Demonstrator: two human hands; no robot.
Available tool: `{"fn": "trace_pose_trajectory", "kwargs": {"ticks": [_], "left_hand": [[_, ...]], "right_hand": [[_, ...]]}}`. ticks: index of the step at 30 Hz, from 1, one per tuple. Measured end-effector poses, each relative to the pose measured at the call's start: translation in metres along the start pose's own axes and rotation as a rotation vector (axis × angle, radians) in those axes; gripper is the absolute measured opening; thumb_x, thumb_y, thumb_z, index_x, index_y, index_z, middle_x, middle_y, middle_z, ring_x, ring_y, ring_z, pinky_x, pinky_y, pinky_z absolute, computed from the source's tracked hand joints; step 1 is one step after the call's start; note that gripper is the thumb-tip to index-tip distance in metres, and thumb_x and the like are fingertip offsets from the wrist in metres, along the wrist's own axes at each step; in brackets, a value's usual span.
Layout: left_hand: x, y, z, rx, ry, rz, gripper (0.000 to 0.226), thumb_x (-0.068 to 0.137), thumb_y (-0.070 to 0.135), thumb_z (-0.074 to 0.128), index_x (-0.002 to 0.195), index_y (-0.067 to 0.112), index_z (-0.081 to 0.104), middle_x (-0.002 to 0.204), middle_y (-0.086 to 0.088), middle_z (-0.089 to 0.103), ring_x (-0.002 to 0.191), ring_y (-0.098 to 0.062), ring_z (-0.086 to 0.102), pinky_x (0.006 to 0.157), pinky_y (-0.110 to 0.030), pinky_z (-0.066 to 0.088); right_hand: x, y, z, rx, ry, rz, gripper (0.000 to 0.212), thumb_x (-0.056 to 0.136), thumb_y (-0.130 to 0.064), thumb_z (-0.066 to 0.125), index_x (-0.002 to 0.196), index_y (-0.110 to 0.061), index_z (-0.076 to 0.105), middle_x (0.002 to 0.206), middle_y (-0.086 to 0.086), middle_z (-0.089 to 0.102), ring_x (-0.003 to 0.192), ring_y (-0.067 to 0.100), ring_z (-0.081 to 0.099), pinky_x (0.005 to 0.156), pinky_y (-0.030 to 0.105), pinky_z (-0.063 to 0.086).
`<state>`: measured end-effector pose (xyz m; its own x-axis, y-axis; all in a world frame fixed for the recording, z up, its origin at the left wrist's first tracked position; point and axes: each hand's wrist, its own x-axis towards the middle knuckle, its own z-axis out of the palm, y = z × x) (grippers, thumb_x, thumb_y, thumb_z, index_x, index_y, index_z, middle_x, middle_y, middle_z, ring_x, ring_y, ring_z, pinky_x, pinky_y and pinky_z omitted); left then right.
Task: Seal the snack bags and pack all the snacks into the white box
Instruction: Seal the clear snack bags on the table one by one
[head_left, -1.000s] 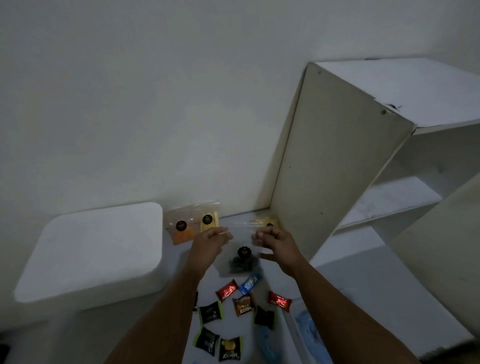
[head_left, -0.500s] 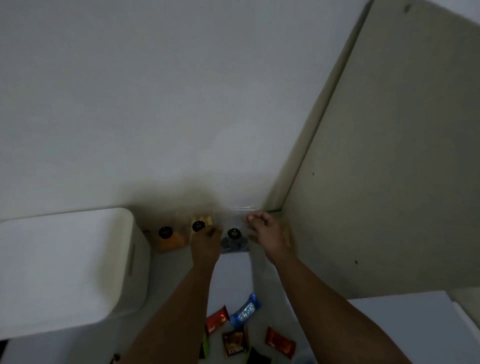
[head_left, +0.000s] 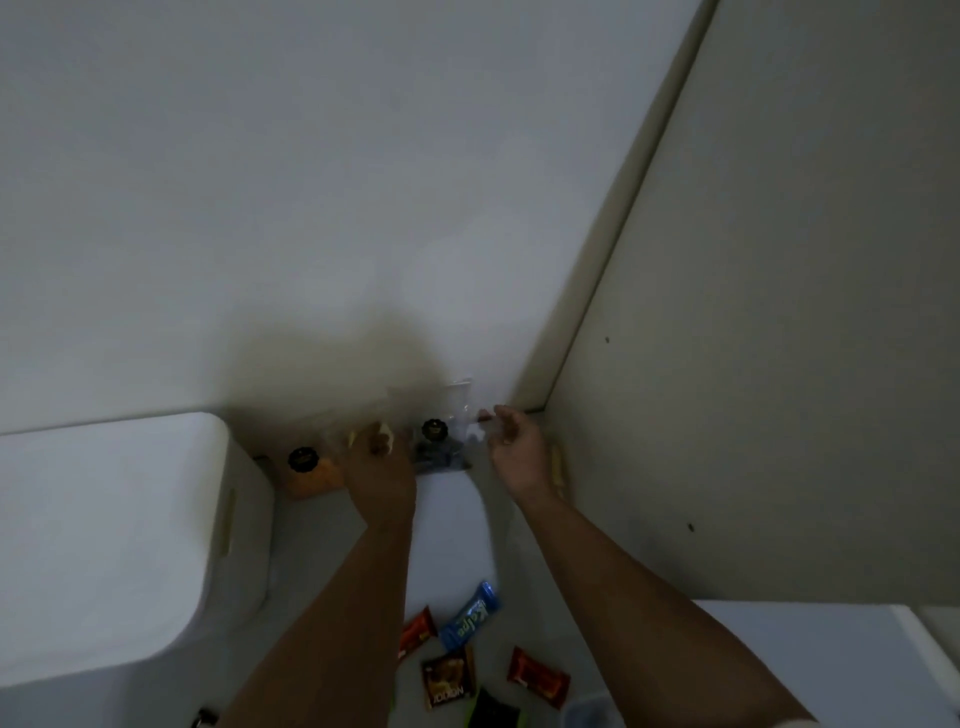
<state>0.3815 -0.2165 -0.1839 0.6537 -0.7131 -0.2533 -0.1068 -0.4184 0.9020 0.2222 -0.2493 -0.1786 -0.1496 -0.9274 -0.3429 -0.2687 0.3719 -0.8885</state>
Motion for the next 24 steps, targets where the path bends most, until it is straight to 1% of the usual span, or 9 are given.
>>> {"fn": "trace_pose_trajectory", "kwargs": {"ticks": [3, 5, 7, 9, 11, 14, 17, 20, 24], "left_hand": [[-0.028, -0.002, 0.002, 0.137, 0.005, 0.018, 0.021, 0.095, 0.011, 0.058, 0.098, -0.007, 0.069, 0.109, -0.025, 0.068, 0.109, -0.042, 0.061, 0.087, -0.026, 0.043], [-0.048, -0.003, 0.007, 0.218, -0.125, -0.084, 0.023, 0.098, 0.017, 0.054, 0.102, 0.001, 0.070, 0.113, -0.022, 0.068, 0.111, -0.039, 0.061, 0.083, -0.029, 0.043], [-0.057, -0.017, 0.018, 0.345, -0.313, -0.131, 0.024, 0.094, 0.026, 0.055, 0.104, 0.010, 0.070, 0.112, -0.014, 0.069, 0.108, -0.035, 0.064, 0.089, -0.034, 0.048], [-0.061, -0.037, 0.032, 0.397, -0.493, -0.162, 0.028, 0.088, 0.036, 0.060, 0.098, 0.014, 0.072, 0.105, -0.009, 0.072, 0.103, -0.032, 0.068, 0.093, -0.038, 0.054], [-0.068, -0.052, 0.041, 0.381, -0.586, -0.212, 0.026, 0.085, 0.042, 0.065, 0.088, 0.017, 0.072, 0.095, -0.011, 0.074, 0.095, -0.032, 0.071, 0.088, -0.044, 0.059], [-0.089, -0.044, 0.040, 0.316, -0.597, -0.329, 0.020, 0.079, 0.047, 0.073, 0.078, 0.029, 0.065, 0.087, -0.008, 0.072, 0.091, -0.029, 0.071, 0.088, -0.046, 0.060], [-0.102, -0.034, 0.038, 0.362, -0.631, -0.365, 0.023, 0.082, 0.041, 0.075, 0.076, 0.025, 0.060, 0.084, -0.007, 0.068, 0.087, -0.028, 0.070, 0.081, -0.041, 0.059], [-0.112, -0.032, 0.039, 0.365, -0.708, -0.378, 0.023, 0.086, 0.031, 0.073, 0.075, 0.021, 0.056, 0.083, -0.011, 0.064, 0.071, -0.023, 0.062, 0.064, -0.029, 0.049], [-0.113, -0.030, 0.038, 0.345, -0.745, -0.325, 0.028, 0.088, 0.037, 0.071, 0.086, 0.009, 0.065, 0.076, -0.011, 0.061, 0.064, -0.021, 0.057, 0.059, -0.028, 0.043]], "right_hand": [[-0.024, 0.019, -0.019, -0.282, 0.136, -0.037, 0.039, 0.085, -0.002, 0.055, 0.120, -0.016, 0.064, 0.122, 0.010, 0.063, 0.112, 0.026, 0.060, 0.094, 0.027, 0.046], [-0.038, 0.030, -0.029, -0.345, 0.175, -0.075, 0.040, 0.085, -0.002, 0.054, 0.120, -0.018, 0.065, 0.122, 0.007, 0.060, 0.112, 0.024, 0.058, 0.089, 0.021, 0.040], [-0.052, 0.035, -0.039, -0.325, 0.175, -0.182, 0.040, 0.086, 0.000, 0.053, 0.118, -0.019, 0.065, 0.121, 0.003, 0.060, 0.113, 0.021, 0.057, 0.090, 0.015, 0.036], [-0.063, 0.040, -0.048, -0.292, 0.163, -0.290, 0.040, 0.086, 0.002, 0.052, 0.118, -0.018, 0.065, 0.119, -0.002, 0.060, 0.114, 0.015, 0.056, 0.096, 0.015, 0.037], [-0.074, 0.046, -0.057, -0.303, 0.170, -0.329, 0.041, 0.086, 0.003, 0.051, 0.119, -0.018, 0.064, 0.120, -0.004, 0.059, 0.114, 0.010, 0.054, 0.102, 0.019, 0.039], [-0.090, 0.062, -0.063, -0.333, 0.192, -0.234, 0.043, 0.085, 0.000, 0.054, 0.124, -0.015, 0.064, 0.123, 0.001, 0.062, 0.116, 0.015, 0.055, 0.104, 0.027, 0.043], [-0.109, 0.076, -0.064, -0.339, 0.141, 0.001, 0.044, 0.085, -0.002, 0.053, 0.126, -0.013, 0.062, 0.120, 0.007, 0.064, 0.113, 0.025, 0.059, 0.098, 0.033, 0.047], [-0.118, 0.091, -0.063, -0.340, 0.082, 0.243, 0.055, 0.079, -0.015, 0.046, 0.132, -0.021, 0.055, 0.119, 0.009, 0.064, 0.111, 0.031, 0.061, 0.094, 0.039, 0.052], [-0.117, 0.098, -0.070, -0.347, 0.050, 0.275, 0.047, 0.081, -0.007, 0.056, 0.127, -0.014, 0.057, 0.113, 0.009, 0.068, 0.105, 0.030, 0.065, 0.084, 0.029, 0.049]]}}
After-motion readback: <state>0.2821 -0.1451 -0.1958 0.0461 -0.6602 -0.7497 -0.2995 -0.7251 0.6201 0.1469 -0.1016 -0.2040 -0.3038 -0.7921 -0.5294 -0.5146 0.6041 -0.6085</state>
